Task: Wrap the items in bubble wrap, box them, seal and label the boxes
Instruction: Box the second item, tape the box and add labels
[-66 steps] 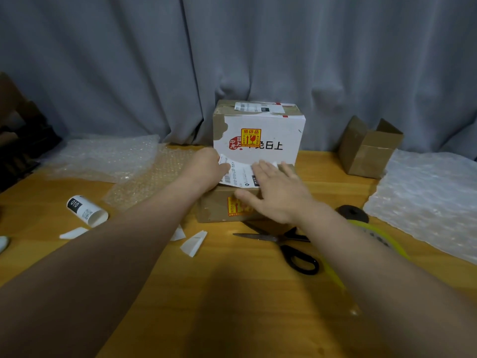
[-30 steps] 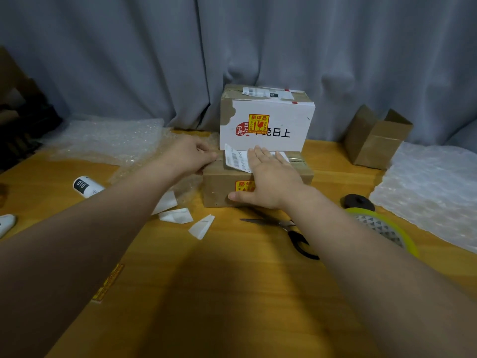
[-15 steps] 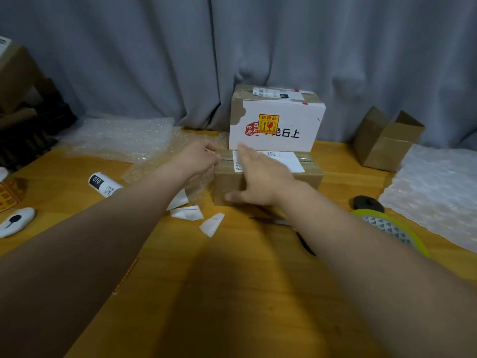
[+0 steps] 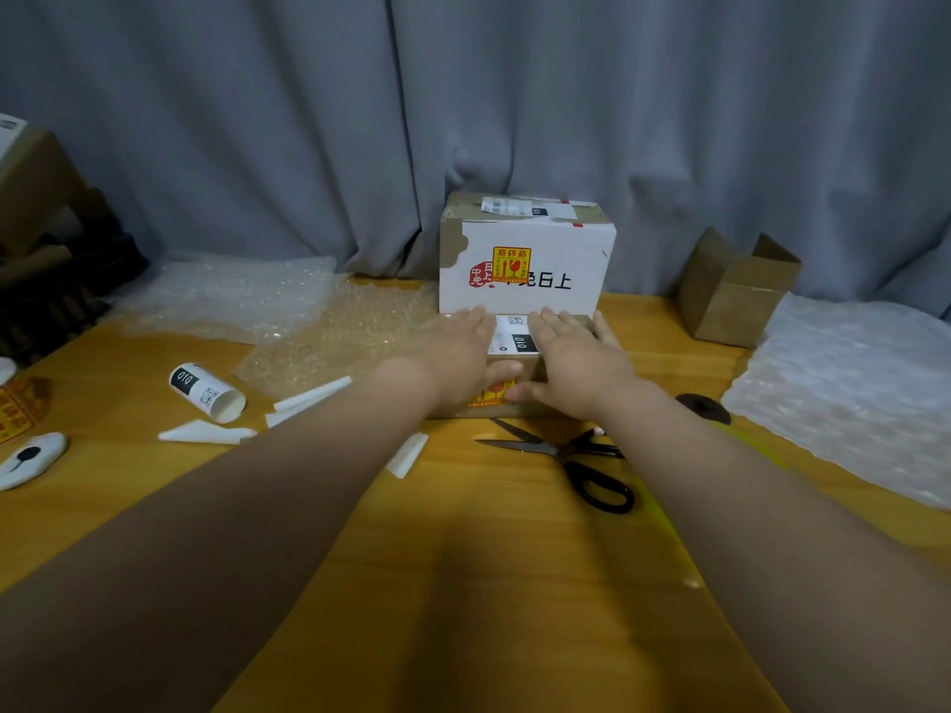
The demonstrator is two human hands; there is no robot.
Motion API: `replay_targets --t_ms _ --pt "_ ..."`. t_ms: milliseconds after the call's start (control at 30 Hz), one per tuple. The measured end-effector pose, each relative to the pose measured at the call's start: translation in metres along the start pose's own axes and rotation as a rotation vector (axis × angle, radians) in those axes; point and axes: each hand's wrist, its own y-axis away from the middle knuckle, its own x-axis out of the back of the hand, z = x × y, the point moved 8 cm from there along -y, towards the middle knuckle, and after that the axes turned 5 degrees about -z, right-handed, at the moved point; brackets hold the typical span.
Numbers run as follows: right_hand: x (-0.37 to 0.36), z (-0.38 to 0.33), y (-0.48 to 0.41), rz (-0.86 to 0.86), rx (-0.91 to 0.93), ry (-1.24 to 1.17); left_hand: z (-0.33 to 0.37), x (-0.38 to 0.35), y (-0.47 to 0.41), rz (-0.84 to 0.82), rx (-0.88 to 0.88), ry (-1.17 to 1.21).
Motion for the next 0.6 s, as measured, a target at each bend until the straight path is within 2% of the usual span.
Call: replay_targets --t_ms 267,367,500,600 --pt "0.001 -0.001 0.005 0.02 -0.084 0.053 -0.023 0.004 0.019 -0.016 0.066 -0.09" --pt "-0.001 0.004 0.0 -0.017 -0.114 0.059 -0.027 0.012 0.025 0.05 0.034 -0.114" --pt "-0.001 0.033 -0.014 -0.028 -0.181 0.028 -0.027 0.018 0.015 0.176 -0.02 -0.014" --pt "0.0 0.046 -0.028 -0.021 -0.1 0.01 -0.024 0.022 -0.01 0.243 -0.031 0.032"
